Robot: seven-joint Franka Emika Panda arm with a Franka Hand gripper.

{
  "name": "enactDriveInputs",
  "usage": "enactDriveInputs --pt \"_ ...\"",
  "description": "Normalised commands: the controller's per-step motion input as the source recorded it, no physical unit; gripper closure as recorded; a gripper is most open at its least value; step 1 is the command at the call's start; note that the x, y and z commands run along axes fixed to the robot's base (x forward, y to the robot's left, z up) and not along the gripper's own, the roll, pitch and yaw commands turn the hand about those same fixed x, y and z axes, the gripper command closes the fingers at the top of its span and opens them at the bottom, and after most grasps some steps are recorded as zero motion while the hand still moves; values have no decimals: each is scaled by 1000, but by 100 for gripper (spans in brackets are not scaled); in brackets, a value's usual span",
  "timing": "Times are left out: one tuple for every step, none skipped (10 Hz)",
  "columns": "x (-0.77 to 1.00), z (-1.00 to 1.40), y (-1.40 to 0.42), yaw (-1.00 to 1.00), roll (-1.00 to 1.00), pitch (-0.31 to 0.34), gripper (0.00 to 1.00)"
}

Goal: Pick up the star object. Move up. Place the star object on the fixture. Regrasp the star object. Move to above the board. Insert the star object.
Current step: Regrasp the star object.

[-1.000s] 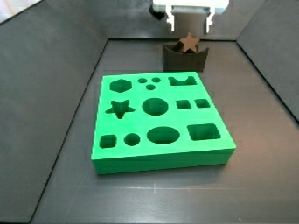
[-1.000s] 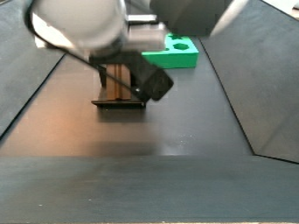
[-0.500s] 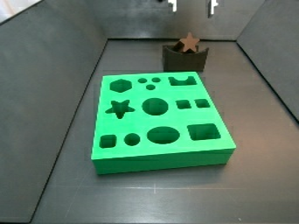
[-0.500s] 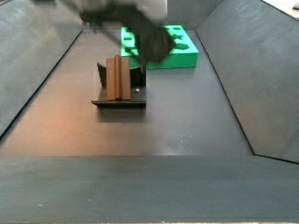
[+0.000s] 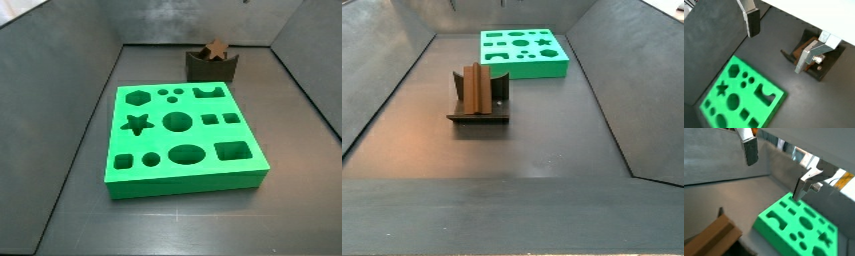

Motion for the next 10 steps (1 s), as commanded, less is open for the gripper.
enactDriveInputs --pt "7 16 -24 14 1000 36 0" --pt "-9 24 -32 15 1000 32 0" --pt "-20 17 -33 16 1000 29 0" --pt "-25 13 -26 16 1000 24 0" --pt "-28 6 -23 17 1000 20 0" --pt "-21 -2 -23 18 1000 13 0" --pt "-15 -1 -22 19 1000 8 0" --pt "-14 0 -19 21 1000 5 0" --pt "-16 1 -18 22 1000 5 0" --pt "-13 6 -18 23 1000 8 0"
